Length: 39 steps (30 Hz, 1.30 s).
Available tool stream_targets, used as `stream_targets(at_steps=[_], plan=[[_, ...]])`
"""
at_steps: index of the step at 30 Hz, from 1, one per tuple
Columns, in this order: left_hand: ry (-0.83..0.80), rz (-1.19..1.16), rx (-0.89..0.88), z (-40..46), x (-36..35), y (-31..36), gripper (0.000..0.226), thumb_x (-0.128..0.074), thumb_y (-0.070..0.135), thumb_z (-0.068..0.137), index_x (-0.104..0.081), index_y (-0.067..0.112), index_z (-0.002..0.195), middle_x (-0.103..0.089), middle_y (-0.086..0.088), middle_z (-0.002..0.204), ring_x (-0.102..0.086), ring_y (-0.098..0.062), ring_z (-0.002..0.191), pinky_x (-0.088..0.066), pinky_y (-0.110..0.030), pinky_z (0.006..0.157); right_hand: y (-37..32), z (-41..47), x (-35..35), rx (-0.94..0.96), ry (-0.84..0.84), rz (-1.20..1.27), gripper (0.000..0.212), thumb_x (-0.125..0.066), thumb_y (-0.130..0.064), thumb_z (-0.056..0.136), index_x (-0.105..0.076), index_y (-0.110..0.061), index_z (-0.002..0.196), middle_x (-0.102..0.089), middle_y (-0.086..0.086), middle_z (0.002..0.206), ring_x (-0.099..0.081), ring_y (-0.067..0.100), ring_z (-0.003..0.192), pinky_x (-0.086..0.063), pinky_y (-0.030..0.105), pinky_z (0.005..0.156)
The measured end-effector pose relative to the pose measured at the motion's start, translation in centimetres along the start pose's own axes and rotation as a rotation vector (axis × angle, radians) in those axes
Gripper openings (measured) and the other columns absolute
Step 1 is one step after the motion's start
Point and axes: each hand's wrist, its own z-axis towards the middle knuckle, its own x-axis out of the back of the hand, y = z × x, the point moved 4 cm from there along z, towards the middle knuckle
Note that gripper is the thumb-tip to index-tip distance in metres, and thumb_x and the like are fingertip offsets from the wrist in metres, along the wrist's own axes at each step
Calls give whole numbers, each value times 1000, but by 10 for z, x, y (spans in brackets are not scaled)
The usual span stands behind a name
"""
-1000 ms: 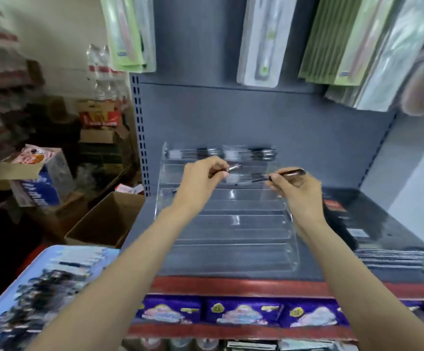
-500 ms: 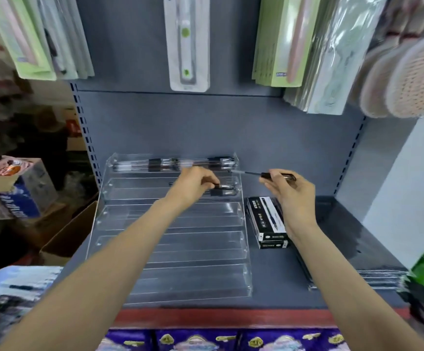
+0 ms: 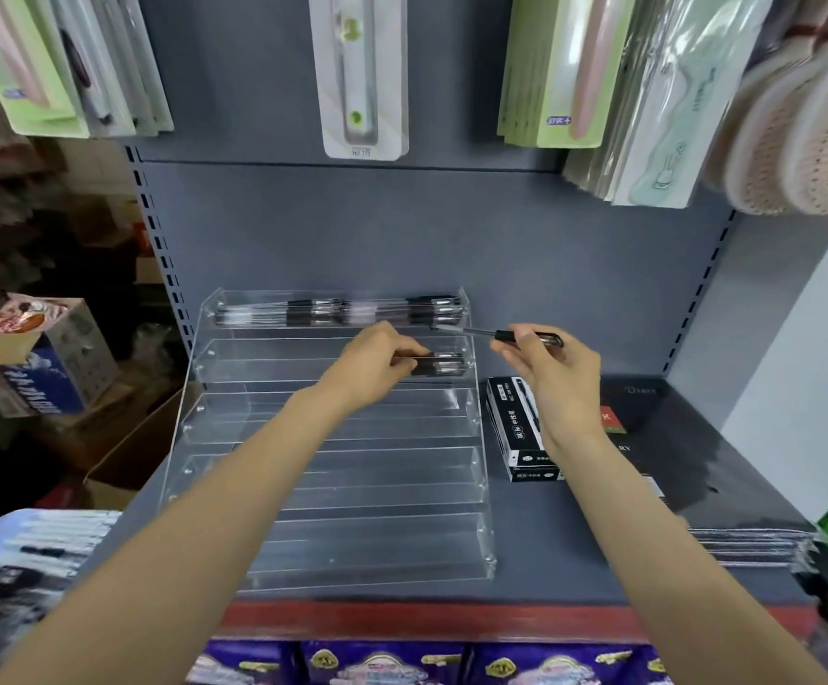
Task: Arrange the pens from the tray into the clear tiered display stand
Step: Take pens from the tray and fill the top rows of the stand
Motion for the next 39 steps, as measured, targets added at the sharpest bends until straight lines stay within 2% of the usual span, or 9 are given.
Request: stream_targets(at_steps=[2,5,12,18,21,25,29,33,39], plan=[[58,2,32,-3,4,-9,23,-58,17,91,-65,18,113,-55,-2,99,-58,-18,98,-44,-27,89,1,-1,0,-6,3,-9,11,-56,-9,92,-65,-3,91,-67,10,86,-72,15,80,-55,18,81],[38,0,43,-8,5,-16,17,-58,17,91,-66,18,106,-58,-1,99,-58,-18,98,-46,-28,88,4,-1,-2,-14,2,-14,12,-55,-8,93,-64,0,94,-67,12,87,-71,16,80,-56,20,82],[39,26,39,-11,5,-12,24,-56,20,92,-63,17,115,-59,-5,110,-55,-19,104,-45,-32,94,6,-3,-11,-29,-4,-16,11,-55,-7,92,-64,-5,87,-67,7,83,-72,13,77,-56,21,83],[334,-66,-13,-22,28,-10,24,-52,20,94,-57,14,117,-57,0,119,-50,-14,113,-40,-27,99,10,0,-18,-37,-22,-39,10,-55,-8,93,-64,-5,89,-67,12,89,-72,19,83,-56,26,86],[248,-78,-118,-19,27,0,29,-51,21,95,-58,17,124,-59,0,121,-49,-14,115,-38,-24,98,13,3,-25,-41,-80,-75,14,-56,-10,92,-64,0,97,-69,17,95,-71,23,86,-56,30,87],[203,-78,-120,-11,27,1,20,-56,19,93,-68,15,108,-58,6,93,-55,-14,91,-33,-15,75,14,4,-33,-33,-122,-95,10,-58,-9,91,-64,-4,96,-68,18,97,-71,22,86,-56,28,86],[250,-80,-38,-12,32,-10,19,-57,16,91,-70,12,105,-59,2,92,-50,-9,83,-34,-14,78,18,17,-21,38,-70,-448,27,-63,-16,88,-58,-15,114,-64,1,108,-62,7,91,-48,23,87],[232,-33,47,-14,30,-24,20,-57,13,92,-69,9,107,-64,-7,101,-56,-17,90,-37,-18,82,28,25,-11,-44,-138,-629,53,-63,-14,88,-42,-13,136,-55,6,128,-55,13,105,-41,25,91],[137,-35,130,-9,22,-34,22,-53,12,94,-68,8,109,-67,-8,110,-60,-22,103,-41,-21,87,40,22,-19,-33,-274,-776,55,-61,-10,89,-41,-12,139,-54,7,133,-56,18,115,-42,24,91]])
